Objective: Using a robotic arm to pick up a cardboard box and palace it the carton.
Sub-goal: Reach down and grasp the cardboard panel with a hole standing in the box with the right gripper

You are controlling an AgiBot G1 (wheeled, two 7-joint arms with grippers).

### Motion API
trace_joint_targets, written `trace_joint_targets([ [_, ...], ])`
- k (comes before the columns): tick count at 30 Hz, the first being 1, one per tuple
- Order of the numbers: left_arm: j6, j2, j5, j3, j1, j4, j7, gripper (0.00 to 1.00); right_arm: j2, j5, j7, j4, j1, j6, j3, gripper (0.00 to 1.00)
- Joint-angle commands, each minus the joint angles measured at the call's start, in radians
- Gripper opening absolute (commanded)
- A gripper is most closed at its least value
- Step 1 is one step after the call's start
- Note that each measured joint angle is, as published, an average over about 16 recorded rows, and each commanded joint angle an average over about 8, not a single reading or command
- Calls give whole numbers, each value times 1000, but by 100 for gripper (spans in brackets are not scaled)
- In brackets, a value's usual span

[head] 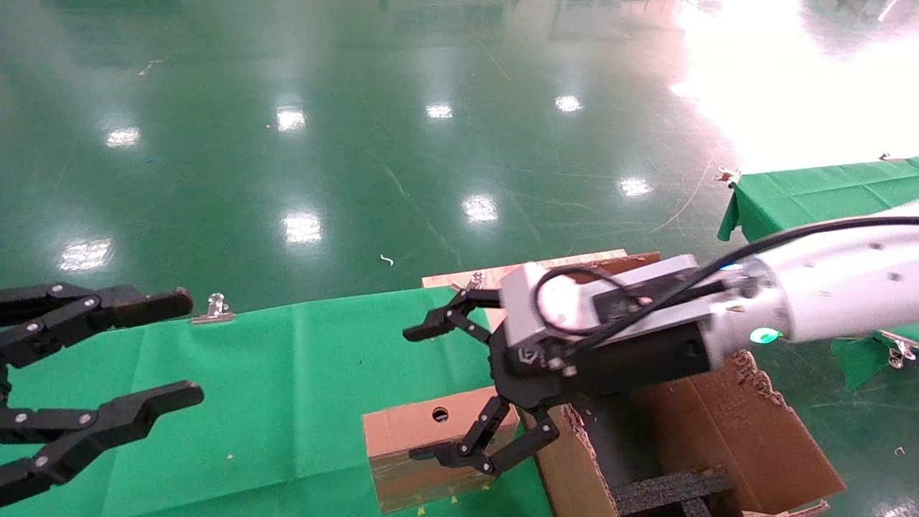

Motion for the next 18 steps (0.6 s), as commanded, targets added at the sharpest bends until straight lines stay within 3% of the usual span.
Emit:
trace_joint_targets([
  [1,0,0,0,0,0,0,0,0,-20,-55,4,-8,37,-10,-34,100],
  [18,0,0,0,0,0,0,0,0,-176,-324,-19,-59,204,-4,-287,100],
])
